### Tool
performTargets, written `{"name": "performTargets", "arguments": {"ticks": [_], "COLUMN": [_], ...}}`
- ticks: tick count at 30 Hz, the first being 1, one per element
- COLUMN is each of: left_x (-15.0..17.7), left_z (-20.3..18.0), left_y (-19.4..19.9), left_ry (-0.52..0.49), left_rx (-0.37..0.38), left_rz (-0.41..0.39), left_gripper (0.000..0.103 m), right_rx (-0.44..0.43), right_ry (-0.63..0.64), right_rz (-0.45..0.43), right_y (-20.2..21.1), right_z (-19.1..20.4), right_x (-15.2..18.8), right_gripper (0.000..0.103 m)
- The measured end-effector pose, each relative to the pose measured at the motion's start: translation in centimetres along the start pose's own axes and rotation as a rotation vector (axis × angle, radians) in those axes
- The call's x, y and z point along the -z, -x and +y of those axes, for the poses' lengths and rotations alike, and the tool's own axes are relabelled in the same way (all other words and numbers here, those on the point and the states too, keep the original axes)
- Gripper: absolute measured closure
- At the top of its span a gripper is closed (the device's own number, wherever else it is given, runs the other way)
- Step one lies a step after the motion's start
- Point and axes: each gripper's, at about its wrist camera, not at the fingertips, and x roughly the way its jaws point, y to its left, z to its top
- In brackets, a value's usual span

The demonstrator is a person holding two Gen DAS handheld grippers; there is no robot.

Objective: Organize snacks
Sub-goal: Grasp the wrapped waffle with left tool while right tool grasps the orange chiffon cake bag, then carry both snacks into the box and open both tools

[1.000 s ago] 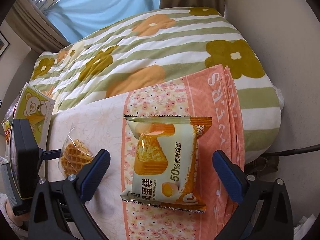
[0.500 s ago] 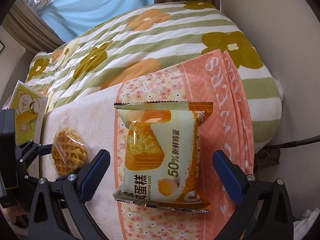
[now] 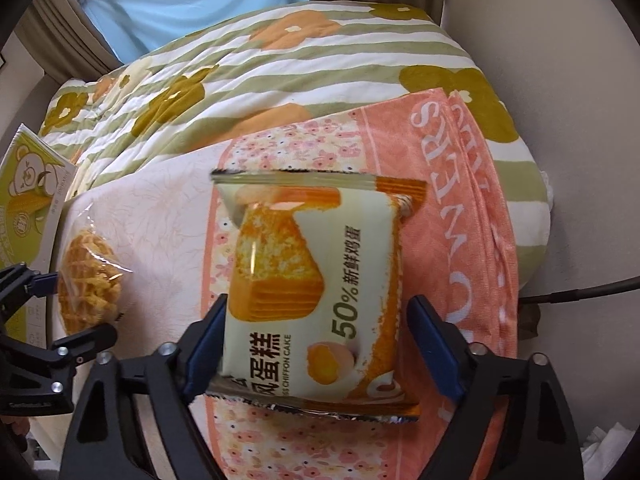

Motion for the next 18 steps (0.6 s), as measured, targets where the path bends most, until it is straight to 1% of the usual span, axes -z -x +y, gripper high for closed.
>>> {"name": "performTargets", "arguments": {"ticks": [3,10,14,18], "left_x": [0.1,0.4,0.9,1.7], "left_z": [-0.2,-0.8,-1.0,-0.6], "left_y": [1.0,5.2,8.2,11.1], "left_ry": [0.005,0.012,0.046,0.083], "left_rx": [-0.001,-0.011,-0.008,-0.027], "left_rz": [-0.016,-0.099,-0.155,-0.214], "left_gripper": [0.028,0.028,0.028,0.028], "right_rx": [-0.009,-0.057,-0.071,-0.104], "right_ry": [-0.006,-0.023,-0.004,0.027], "right_rz": [-0.01,-0.035,-0.06,-0.094], "right_y": [0.5,2.9,4.9,7.4], "right_z": [-0.5,-0.9,-0.1,0.8], "right_x": [0.2,1.0,1.3,1.4], "right_gripper": [0.042,0.043,0.043,0.043]}}
